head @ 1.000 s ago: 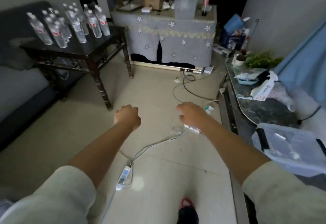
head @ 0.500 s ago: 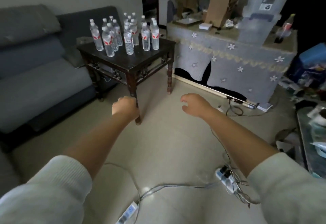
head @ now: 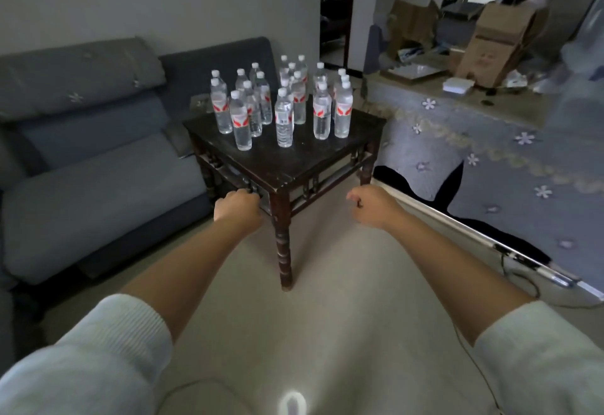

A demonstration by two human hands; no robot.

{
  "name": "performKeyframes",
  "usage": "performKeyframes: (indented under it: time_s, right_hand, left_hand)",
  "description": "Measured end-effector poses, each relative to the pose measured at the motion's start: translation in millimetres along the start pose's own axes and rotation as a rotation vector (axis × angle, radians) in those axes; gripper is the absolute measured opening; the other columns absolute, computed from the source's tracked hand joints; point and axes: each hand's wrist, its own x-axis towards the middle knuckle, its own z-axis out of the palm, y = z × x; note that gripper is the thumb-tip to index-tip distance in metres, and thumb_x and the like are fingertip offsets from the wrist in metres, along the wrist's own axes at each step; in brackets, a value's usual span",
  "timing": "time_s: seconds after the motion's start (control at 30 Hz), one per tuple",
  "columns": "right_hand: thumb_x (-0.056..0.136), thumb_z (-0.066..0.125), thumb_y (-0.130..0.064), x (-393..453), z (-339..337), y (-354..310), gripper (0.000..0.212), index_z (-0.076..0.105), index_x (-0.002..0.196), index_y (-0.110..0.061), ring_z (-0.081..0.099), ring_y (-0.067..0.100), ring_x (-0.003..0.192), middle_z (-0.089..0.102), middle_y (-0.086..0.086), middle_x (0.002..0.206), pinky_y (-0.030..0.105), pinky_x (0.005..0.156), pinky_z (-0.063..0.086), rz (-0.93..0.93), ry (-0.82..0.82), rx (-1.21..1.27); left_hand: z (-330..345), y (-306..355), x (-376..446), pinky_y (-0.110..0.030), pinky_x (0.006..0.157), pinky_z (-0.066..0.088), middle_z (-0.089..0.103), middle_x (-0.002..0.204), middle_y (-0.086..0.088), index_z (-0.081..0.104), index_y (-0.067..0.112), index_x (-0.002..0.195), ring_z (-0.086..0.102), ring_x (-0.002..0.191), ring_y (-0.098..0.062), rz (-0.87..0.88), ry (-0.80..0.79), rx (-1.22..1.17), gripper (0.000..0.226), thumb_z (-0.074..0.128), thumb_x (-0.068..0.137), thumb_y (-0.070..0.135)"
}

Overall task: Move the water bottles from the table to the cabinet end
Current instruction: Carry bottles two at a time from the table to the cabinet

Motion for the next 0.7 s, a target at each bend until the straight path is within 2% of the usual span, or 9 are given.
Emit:
performKeyframes:
  time_s: [0.03,0.23,0.33,0.7]
  right_hand:
    - [0.09,0.053,-0.009,17.8,-4.1,-0.4,0.035,0.057,0.124,-0.004,0.056,0.034,0.116,0.061,0.017,0.113,0.038,0.099,0.046,0.01,0.001,0.028]
    - [0.091,0.053,-0.011,117.1,-27.4,15.0,0.034,0.056,0.125,-0.007,0.055,0.032,0.117,0.058,0.019,0.127,0.033,0.1,0.044,0.062,0.0,0.029]
    - [0.091,0.051,-0.011,165.7,-44.8,26.9,0.035,0.055,0.126,-0.007,0.053,0.029,0.119,0.057,0.014,0.129,0.026,0.096,0.039,0.06,-0.003,-0.014]
    - [0.089,0.054,-0.01,376.7,-125.2,95.2,0.031,0.058,0.117,0.003,0.057,0.032,0.109,0.061,0.021,0.12,0.039,0.094,0.046,-0.032,0.024,-0.046]
  left_hand:
    - [-4.9,-1.2,21.0,-0.041,0.099,0.041,0.049,0.132,-0.013,0.052,0.011,0.127,0.045,0.124,-0.032,0.002,0.008,0.008,0.037,0.044,0.093,0.023]
    - [-24.7,5.2,135.1,-0.042,0.098,0.041,0.051,0.127,-0.014,0.055,0.011,0.122,0.047,0.121,-0.033,0.01,0.025,-0.025,0.035,0.043,0.091,0.022]
    - [-27.1,17.1,185.2,-0.041,0.095,0.043,0.052,0.125,-0.013,0.056,0.01,0.121,0.049,0.119,-0.033,0.023,0.025,-0.051,0.034,0.044,0.091,0.023]
    - [-47.2,100.9,372.3,-0.041,0.095,0.046,0.053,0.127,-0.014,0.055,0.008,0.122,0.051,0.119,-0.033,0.046,0.047,-0.145,0.036,0.048,0.091,0.024]
